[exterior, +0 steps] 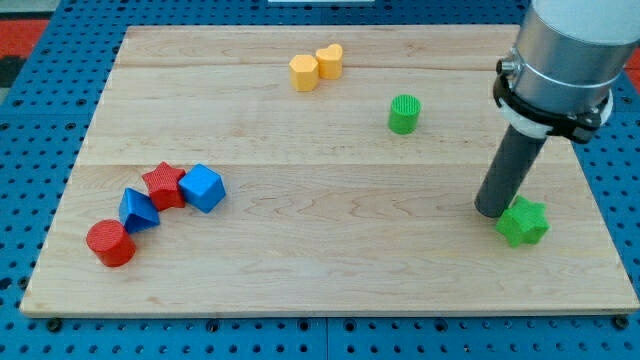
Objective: Move your arm closer to the green circle
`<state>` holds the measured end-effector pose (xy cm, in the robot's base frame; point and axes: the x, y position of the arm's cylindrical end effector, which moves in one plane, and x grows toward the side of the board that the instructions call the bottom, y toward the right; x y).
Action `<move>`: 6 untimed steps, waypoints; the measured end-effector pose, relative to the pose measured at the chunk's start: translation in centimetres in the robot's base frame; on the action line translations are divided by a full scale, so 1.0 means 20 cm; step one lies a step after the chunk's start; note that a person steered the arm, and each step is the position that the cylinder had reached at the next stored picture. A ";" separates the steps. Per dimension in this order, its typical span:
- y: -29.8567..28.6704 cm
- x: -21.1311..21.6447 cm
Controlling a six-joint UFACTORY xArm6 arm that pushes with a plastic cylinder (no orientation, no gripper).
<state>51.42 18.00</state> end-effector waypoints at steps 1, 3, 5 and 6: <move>0.09 0.09; 0.06 -0.67; -0.39 -0.87; -0.52 -0.79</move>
